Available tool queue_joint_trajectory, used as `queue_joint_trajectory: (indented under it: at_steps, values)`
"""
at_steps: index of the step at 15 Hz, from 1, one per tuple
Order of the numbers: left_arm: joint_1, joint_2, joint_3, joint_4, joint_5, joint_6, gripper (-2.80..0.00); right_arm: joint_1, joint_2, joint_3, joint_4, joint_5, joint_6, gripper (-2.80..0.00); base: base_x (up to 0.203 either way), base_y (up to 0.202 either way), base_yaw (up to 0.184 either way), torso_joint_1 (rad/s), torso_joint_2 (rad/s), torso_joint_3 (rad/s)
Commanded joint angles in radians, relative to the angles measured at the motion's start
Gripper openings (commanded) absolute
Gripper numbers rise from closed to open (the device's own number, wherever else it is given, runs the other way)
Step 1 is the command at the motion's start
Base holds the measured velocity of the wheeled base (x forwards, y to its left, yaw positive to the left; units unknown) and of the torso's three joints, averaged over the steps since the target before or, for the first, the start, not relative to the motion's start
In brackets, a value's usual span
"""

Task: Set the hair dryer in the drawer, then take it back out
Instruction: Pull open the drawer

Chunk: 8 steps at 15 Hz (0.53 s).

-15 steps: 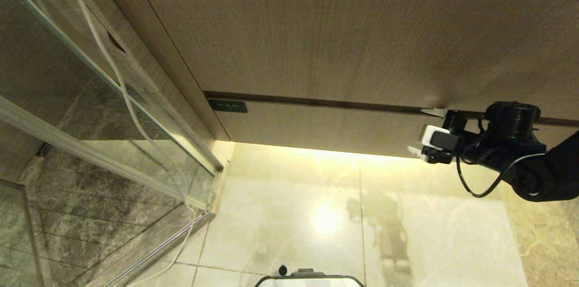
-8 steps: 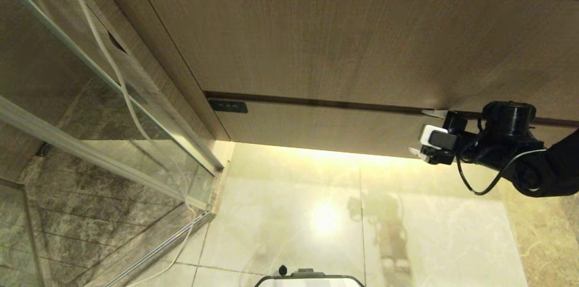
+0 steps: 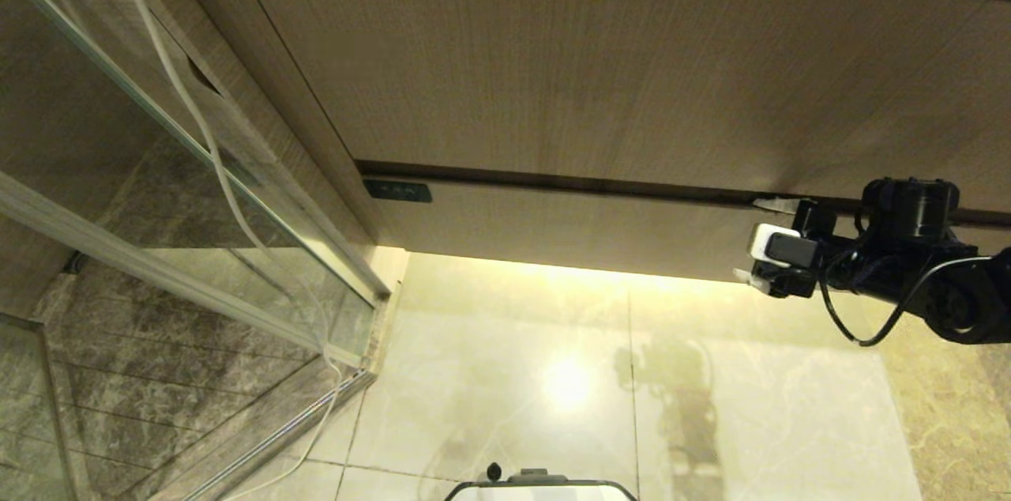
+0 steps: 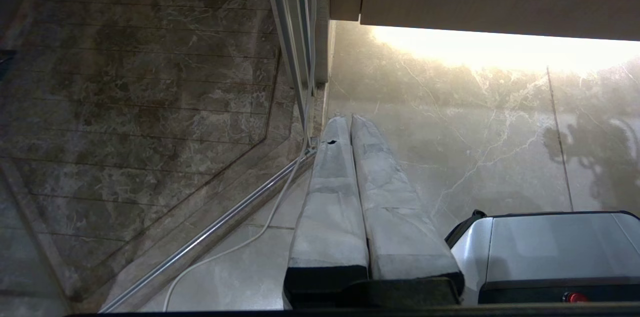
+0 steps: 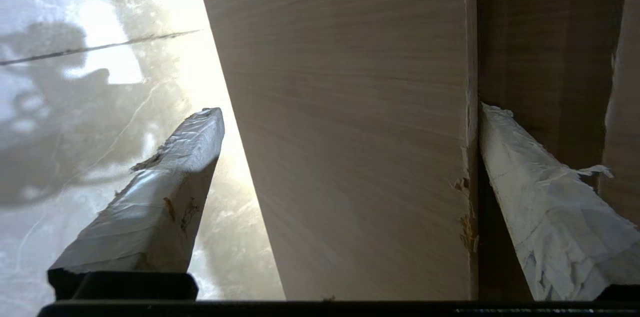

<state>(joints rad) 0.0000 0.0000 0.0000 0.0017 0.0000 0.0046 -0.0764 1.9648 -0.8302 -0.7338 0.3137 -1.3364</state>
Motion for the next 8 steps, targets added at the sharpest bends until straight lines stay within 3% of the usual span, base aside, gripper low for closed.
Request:
queue_joint_trajectory:
  at_steps: [1, 8]
  values:
    - [0.0, 0.0, 0.001, 0.0, 0.0, 0.0, -2.8, 0.0, -0.022, 0.022, 0.002, 0.001, -0.01, 0.0, 0.0, 0.0, 0.0, 0.0, 0.0, 0.0]
    - [0.0, 0.0, 0.002, 0.0, 0.0, 0.0, -2.8, 0.0, -0.04, 0.059, 0.02, -0.001, -0.013, 0.0, 0.0, 0.0, 0.0, 0.0, 0.0, 0.0]
